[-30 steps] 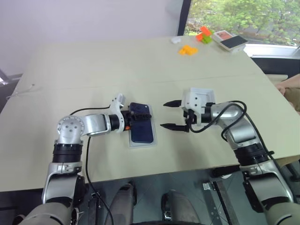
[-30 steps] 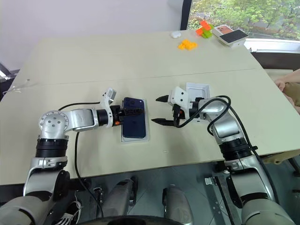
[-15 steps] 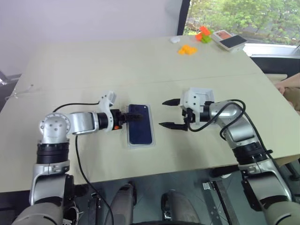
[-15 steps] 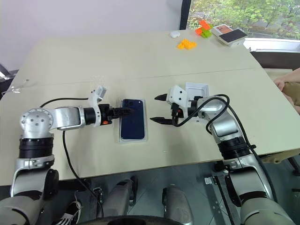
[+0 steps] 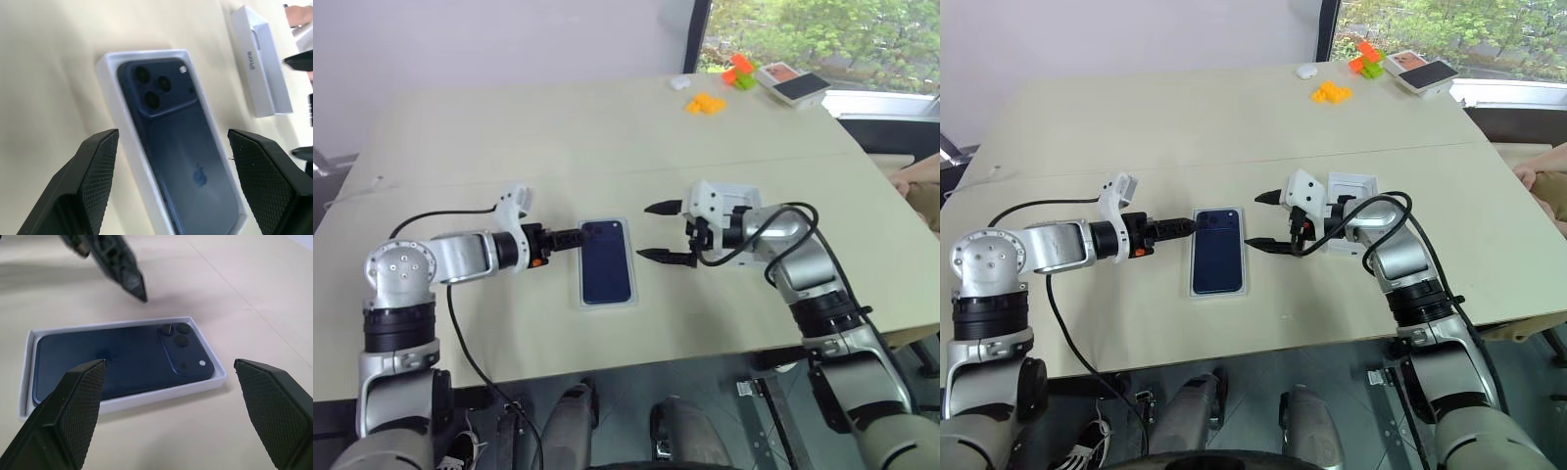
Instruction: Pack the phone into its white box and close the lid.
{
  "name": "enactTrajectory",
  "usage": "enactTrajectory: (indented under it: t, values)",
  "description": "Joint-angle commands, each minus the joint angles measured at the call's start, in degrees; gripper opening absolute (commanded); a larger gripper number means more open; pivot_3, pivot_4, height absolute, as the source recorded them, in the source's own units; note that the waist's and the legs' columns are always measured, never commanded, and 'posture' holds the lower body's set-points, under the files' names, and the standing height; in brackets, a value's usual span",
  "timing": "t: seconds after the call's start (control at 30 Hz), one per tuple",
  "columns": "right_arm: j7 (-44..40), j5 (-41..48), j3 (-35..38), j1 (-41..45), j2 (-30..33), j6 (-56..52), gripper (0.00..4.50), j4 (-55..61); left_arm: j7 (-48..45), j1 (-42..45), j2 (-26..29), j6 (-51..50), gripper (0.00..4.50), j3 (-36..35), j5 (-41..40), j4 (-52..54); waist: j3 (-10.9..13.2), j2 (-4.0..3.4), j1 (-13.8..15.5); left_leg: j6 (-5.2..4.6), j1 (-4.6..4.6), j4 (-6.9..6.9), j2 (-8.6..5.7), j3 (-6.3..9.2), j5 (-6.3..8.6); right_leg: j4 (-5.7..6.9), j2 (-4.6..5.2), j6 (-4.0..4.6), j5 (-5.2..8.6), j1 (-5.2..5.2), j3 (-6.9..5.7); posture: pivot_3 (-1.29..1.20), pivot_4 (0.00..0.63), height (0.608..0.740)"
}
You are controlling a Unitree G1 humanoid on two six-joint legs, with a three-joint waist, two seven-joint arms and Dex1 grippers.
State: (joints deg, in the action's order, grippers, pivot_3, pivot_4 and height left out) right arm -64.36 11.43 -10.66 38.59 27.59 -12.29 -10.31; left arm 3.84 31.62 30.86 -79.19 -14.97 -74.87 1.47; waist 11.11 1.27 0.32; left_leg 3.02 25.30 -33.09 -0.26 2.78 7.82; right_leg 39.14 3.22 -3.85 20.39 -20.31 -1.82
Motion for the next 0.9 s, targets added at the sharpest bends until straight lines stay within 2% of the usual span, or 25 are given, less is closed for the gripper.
enactTrajectory:
  t: [0.03,0.07,0.1,0.17,0.2,0.23,0.3,0.4,0.6,0.9]
  values:
    - [1.55,1.22,1.12,0.78,-1.2,-0.72,4.41,2.1,-0.46,-0.7,-0.9,1.78,3.53,-2.03,-0.56,3.9,0.0,0.0,0.03,0.0,0.0,0.0,0.0,0.0,0.0,0.0,0.0,0.0,0.0,0.0,0.0,0.0,0.15,0.74]
    - [2.29,1.8,1.38,0.87,-1.99,-1.62,4.41,2.3,-0.17,-1.16,-1.59,2.42,3.26,-2.33,-0.6,4.16,0.0,0.01,0.08,0.0,0.0,0.0,0.0,-0.01,0.0,0.0,0.01,0.0,0.0,0.0,0.0,0.0,0.15,0.74]
    - [3.11,2.39,1.72,0.93,-2.77,-2.63,4.15,2.65,0.3,-1.51,-2.26,2.83,2.91,-2.71,-0.91,4.22,0.0,0.01,0.11,0.0,0.0,-0.01,0.0,0.0,0.0,0.0,0.01,0.0,0.0,0.01,0.0,0.0,0.15,0.74]
    - [4.28,3.55,1.82,0.64,-4.25,-5.12,3.49,4.31,0.43,-2.3,-3.4,4.02,1.9,-3.09,-0.73,5.15,0.0,0.0,0.11,-0.01,0.0,-0.01,0.0,0.0,0.0,0.0,0.01,0.0,0.0,0.01,0.0,0.0,0.15,0.74]
    - [4.69,3.65,1.48,0.15,-4.69,-5.83,3.06,5.41,0.52,-2.61,-3.97,4.45,1.4,-3.31,-0.83,5.46,0.0,0.0,0.12,0.0,0.0,-0.01,0.0,0.01,0.0,0.0,0.01,0.01,0.0,0.0,0.0,0.0,0.15,0.74]
    - [5.13,3.56,1.03,-0.45,-5.09,-6.18,2.44,6.48,0.82,-2.84,-4.43,4.79,0.81,-3.41,-0.74,5.73,0.0,0.01,0.15,0.0,0.0,-0.01,0.0,0.0,0.0,0.01,0.01,0.0,0.0,0.0,0.0,0.0,0.15,0.74]
    - [5.79,3.95,-0.38,-2.57,-6.08,-7.57,1.45,9.48,0.95,-3.58,-5.72,6.62,0.0,-2.93,0.71,6.74,0.0,0.0,0.2,-0.01,0.01,-0.01,0.0,0.01,0.0,0.0,0.0,0.0,0.0,0.0,0.0,0.0,0.15,0.74]
    - [6.85,1.39,-3.36,-5.66,-6.64,-5.96,0.04,12.25,-0.05,-5.26,-5.72,7.32,0.0,-0.2,4.28,7.76,0.0,0.01,0.24,0.0,0.01,0.01,0.0,0.0,0.01,0.0,0.01,0.0,0.0,0.0,0.0,0.0,0.15,0.74]
    - [12.28,-9.89,-10.59,-7.61,-5.74,0.1,0.04,8.41,-0.78,-6.77,-11.33,10.35,0.0,3.23,9.03,7.09,0.0,0.0,0.35,-0.19,0.0,-0.04,-0.01,0.02,0.11,0.0,-0.02,0.02,-0.01,0.01,0.0,0.0,0.15,0.74]
    - [12.08,-17.12,-14.19,-7.9,-2.09,5.54,0.04,5.04,-2.79,-7.69,-10.2,7.34,0.0,6.92,15.38,6.23,-0.07,0.0,0.31,-0.19,-0.31,-0.04,0.0,0.04,0.11,0.0,-0.05,0.02,-0.02,0.35,0.0,0.0,0.15,0.74]
